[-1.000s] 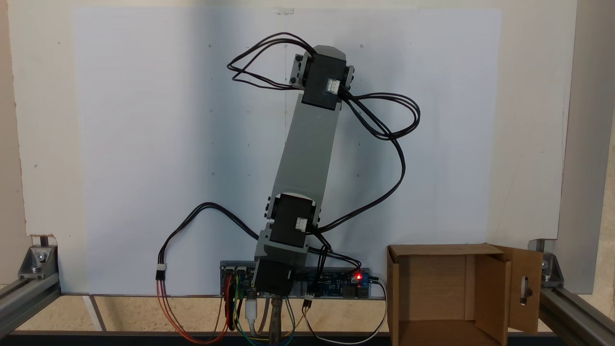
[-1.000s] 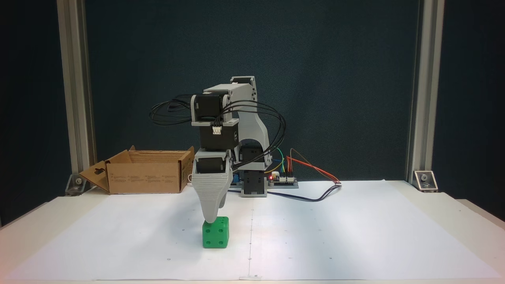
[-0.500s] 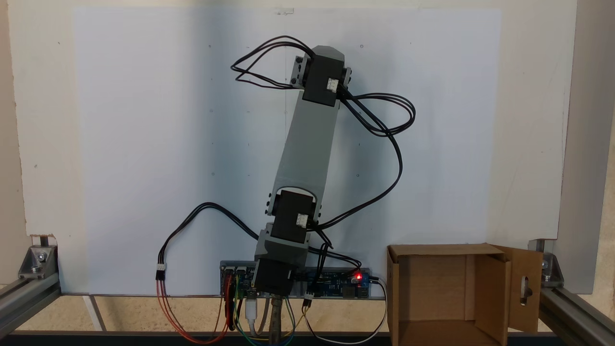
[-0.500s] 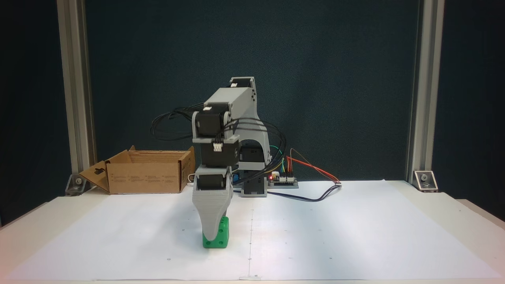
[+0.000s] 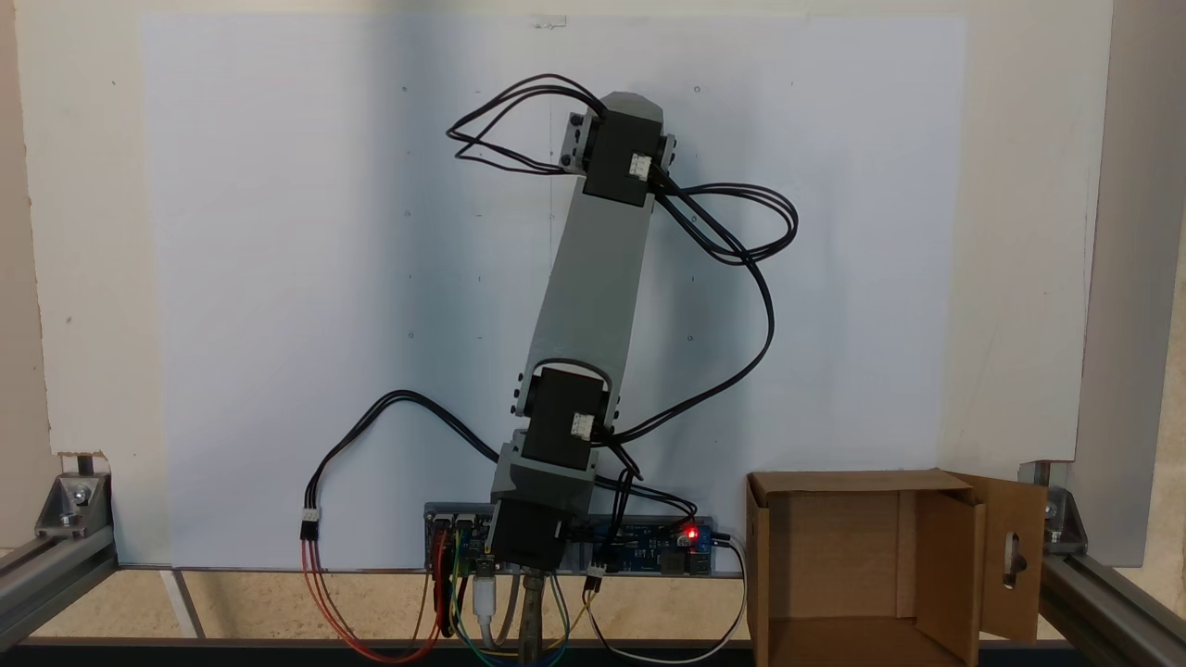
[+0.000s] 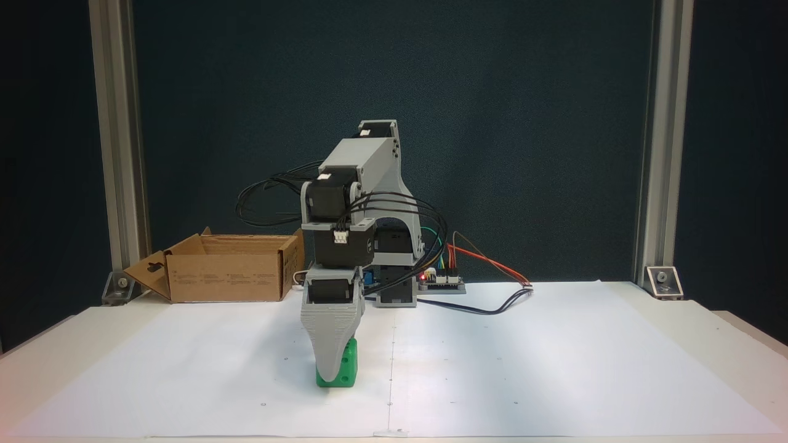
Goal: Grasp a green dice and put it in the bin.
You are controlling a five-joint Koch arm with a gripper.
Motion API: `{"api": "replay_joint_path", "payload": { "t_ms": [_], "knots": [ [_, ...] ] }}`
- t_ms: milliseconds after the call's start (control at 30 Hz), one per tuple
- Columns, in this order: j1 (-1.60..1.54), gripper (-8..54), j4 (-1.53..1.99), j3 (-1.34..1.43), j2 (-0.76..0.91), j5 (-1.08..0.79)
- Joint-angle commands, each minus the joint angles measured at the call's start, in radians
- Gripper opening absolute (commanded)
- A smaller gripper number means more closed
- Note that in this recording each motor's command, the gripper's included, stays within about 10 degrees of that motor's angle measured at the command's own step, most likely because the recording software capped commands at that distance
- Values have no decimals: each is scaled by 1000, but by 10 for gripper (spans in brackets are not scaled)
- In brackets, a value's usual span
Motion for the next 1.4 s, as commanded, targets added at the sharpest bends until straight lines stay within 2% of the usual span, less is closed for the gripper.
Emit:
{"api": "replay_joint_path", "payload": {
  "t_ms": [0,600,700,833,900,1067,1267,1367],
  "knots": [
    [-14,443,-5,-15,3,46],
    [-18,419,-54,-8,-2,86],
    [-17,400,-69,-8,-2,89],
    [-14,351,-80,-8,-3,91],
    [-14,305,-80,-8,-5,94],
    [-8,127,-80,-8,-5,98],
    [-5,115,-75,-6,3,107],
    [-6,115,-29,-8,109,124]
  ]
}}
